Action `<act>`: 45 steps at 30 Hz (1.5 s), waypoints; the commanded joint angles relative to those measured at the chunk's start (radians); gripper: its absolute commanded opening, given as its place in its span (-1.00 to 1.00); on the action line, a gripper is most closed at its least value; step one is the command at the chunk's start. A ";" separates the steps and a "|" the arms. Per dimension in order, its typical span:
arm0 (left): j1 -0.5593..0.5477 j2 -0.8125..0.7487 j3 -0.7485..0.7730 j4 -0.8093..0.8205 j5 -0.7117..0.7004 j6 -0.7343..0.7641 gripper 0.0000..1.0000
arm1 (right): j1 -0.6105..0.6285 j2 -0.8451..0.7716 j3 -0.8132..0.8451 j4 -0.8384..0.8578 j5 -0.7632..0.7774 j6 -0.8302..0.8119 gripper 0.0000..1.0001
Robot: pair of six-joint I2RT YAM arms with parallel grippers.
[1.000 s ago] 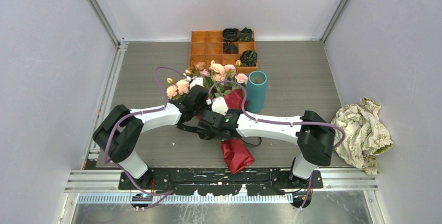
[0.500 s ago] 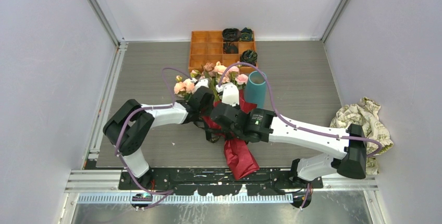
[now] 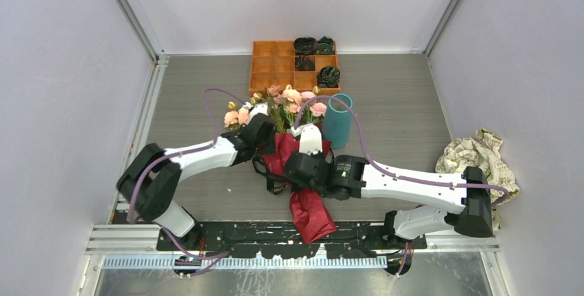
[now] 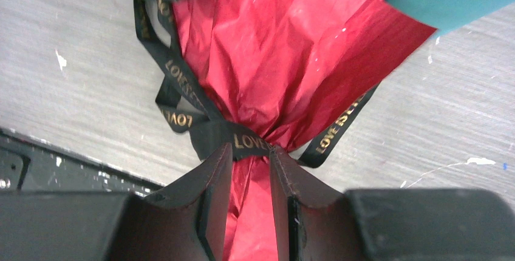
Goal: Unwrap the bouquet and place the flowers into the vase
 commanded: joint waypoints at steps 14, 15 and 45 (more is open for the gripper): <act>0.004 -0.608 -0.079 -0.334 -0.075 -0.015 -0.27 | 0.071 0.155 -0.091 0.089 -0.034 0.113 -0.30; 0.003 -0.624 -0.086 -0.340 -0.058 -0.021 -0.26 | 0.071 0.159 -0.094 0.093 -0.040 0.116 -0.30; -0.161 -0.683 -0.149 -0.337 -0.053 -0.020 -0.27 | -0.113 0.222 0.125 0.066 -0.022 -0.064 -0.18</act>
